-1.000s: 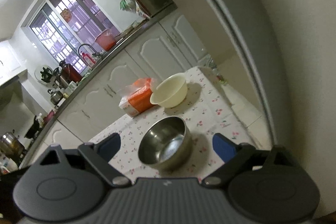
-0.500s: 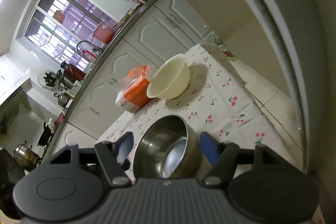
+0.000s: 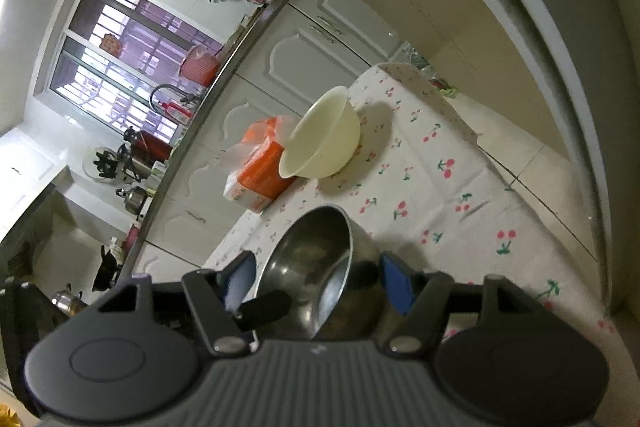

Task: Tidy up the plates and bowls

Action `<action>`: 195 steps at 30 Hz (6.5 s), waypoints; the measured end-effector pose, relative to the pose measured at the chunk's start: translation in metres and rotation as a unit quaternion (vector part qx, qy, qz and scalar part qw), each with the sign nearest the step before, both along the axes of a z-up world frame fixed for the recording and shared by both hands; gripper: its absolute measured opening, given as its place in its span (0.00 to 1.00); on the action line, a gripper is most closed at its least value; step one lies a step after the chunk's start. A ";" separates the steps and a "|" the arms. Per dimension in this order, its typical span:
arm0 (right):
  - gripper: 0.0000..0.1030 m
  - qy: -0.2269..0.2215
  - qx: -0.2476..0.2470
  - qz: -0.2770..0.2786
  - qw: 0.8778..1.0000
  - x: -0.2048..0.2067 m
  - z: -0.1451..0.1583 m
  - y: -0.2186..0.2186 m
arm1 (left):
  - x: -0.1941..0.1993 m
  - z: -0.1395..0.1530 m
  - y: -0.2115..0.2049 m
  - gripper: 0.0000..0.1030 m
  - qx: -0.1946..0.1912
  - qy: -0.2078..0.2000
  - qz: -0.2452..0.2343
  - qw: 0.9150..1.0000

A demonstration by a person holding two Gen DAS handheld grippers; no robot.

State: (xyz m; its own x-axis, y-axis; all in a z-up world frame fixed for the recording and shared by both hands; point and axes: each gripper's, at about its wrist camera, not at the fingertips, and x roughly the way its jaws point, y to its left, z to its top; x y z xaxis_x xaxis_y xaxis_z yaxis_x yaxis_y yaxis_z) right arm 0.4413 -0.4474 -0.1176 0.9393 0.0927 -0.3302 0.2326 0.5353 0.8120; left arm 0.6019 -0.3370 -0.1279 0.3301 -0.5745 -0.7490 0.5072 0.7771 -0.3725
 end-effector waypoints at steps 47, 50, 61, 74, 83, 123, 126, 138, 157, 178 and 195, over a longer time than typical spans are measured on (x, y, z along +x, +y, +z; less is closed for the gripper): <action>0.74 -0.074 -0.055 0.048 0.995 -0.065 0.058 0.078 | -0.076 0.061 0.099 0.33 -0.068 -0.049 0.010 0.996; 0.74 -0.072 -0.056 0.054 0.994 -0.072 0.056 0.089 | -0.082 0.059 0.108 0.33 -0.068 -0.047 0.012 0.996; 0.71 -0.066 -0.030 0.074 0.995 -0.082 0.039 0.104 | -0.089 0.038 0.125 0.28 -0.076 -0.004 0.013 0.997; 0.79 -0.070 -0.069 0.035 0.995 -0.087 0.050 0.085 | -0.057 0.039 0.138 0.38 -0.077 -0.022 0.069 0.994; 0.79 -0.020 -0.086 0.010 0.996 -0.049 0.045 0.041 | -0.021 0.019 0.104 0.40 -0.087 0.021 0.066 0.994; 0.33 0.028 -0.016 0.091 0.995 0.009 0.006 0.014 | -0.004 -0.002 0.039 0.20 0.003 -0.044 0.063 0.997; 0.31 0.035 -0.020 0.099 0.994 0.016 0.004 0.012 | -0.001 -0.004 0.037 0.16 0.005 -0.051 0.061 0.997; 0.29 0.027 -0.037 0.102 0.994 0.008 0.011 0.017 | 0.001 -0.005 0.042 0.13 -0.004 -0.048 0.063 0.997; 0.29 -0.025 -0.053 0.087 0.994 -0.056 0.053 0.039 | -0.062 0.051 0.078 0.14 -0.055 -0.069 0.034 0.996; 0.31 -0.011 -0.030 0.064 0.997 -0.100 0.028 0.056 | -0.119 0.028 0.091 0.15 -0.014 -0.050 -0.003 0.999; 0.57 -0.008 -0.038 0.059 0.998 -0.117 0.026 0.060 | -0.116 0.029 0.102 0.60 -0.024 -0.044 -0.021 0.999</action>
State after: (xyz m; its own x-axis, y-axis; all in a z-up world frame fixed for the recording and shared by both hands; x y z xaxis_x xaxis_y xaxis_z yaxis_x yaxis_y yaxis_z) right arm 0.3241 -0.3872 -0.0919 0.9288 0.1776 -0.3251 0.1516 0.6185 0.7710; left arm 0.4860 -0.2347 -0.0993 0.3680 -0.6240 -0.6894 0.5720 0.7364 -0.3612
